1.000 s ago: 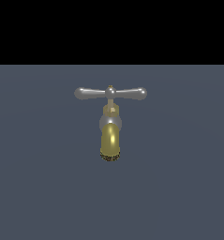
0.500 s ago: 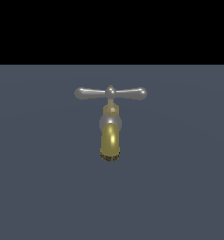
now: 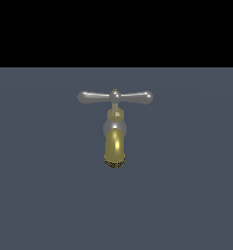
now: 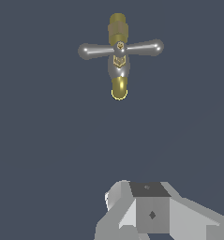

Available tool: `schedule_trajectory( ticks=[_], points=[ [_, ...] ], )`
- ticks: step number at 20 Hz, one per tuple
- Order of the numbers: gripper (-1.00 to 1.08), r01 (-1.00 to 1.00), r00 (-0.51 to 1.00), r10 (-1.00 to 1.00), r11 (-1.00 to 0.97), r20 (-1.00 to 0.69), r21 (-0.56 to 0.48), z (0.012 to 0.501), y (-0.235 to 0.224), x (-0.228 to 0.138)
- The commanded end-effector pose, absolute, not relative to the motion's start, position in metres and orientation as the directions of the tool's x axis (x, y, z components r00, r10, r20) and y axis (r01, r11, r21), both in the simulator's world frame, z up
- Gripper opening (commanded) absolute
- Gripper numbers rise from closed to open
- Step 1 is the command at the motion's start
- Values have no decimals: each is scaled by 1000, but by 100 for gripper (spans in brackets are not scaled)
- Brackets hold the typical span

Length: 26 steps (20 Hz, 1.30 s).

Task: Turn on the faucet by rotating a designated handle.

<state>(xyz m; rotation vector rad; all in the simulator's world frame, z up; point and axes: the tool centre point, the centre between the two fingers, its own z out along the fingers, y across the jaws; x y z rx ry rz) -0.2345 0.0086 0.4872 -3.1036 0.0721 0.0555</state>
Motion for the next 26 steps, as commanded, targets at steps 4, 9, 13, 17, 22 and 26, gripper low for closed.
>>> schedule_trajectory(
  ticks=[4,9,13,17,22,26],
  points=[
    [-100,-129,991,-126,-990,-48,-62,478,14,-211],
    [-100,-238,970,-232,-967,-69,-87,465,22,-181],
    [-100,-334,941,-326,-937,-90,-100,451,30,-156],
    [-100,-431,901,-420,-896,-112,-104,435,37,-131],
    [-100,-547,835,-533,-831,-137,-98,412,47,-101],
    [-100,-635,770,-620,-768,-152,-85,392,55,-78]
  ],
)
